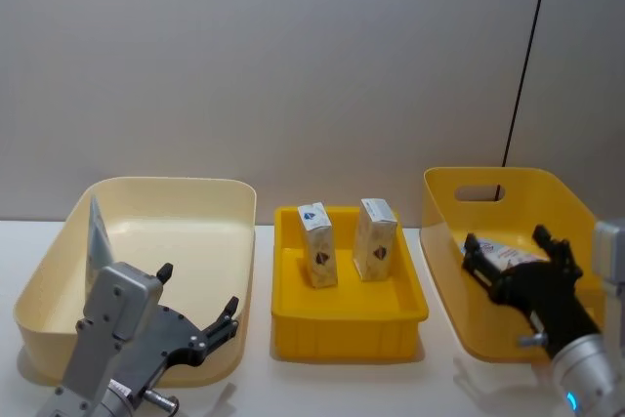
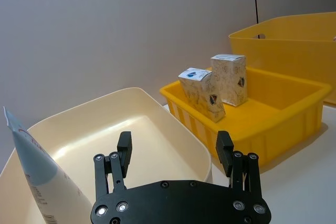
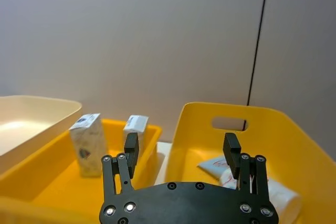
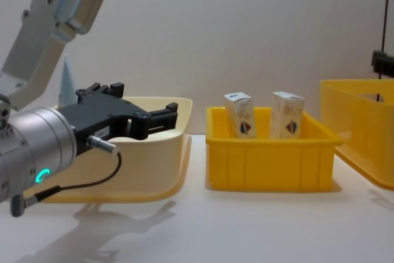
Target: Bimanual collaborative sorting of washing and personal care products
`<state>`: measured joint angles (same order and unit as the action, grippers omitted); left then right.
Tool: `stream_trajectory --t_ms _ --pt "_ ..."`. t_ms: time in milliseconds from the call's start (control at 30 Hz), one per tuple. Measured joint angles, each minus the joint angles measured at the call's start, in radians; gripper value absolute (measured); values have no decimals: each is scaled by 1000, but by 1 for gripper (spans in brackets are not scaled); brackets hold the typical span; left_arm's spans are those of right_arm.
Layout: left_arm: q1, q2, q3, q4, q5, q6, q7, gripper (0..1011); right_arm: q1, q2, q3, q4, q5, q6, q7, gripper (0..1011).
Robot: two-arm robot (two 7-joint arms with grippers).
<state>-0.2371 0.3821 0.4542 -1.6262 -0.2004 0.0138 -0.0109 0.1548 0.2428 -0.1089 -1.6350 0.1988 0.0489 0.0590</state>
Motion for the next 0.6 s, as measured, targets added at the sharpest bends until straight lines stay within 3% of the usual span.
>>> stream_trajectory --t_ms 600 --pt "0 0 0 0 0 0 0 1000 -155 86 -107 -121 81 -14 8 1001"
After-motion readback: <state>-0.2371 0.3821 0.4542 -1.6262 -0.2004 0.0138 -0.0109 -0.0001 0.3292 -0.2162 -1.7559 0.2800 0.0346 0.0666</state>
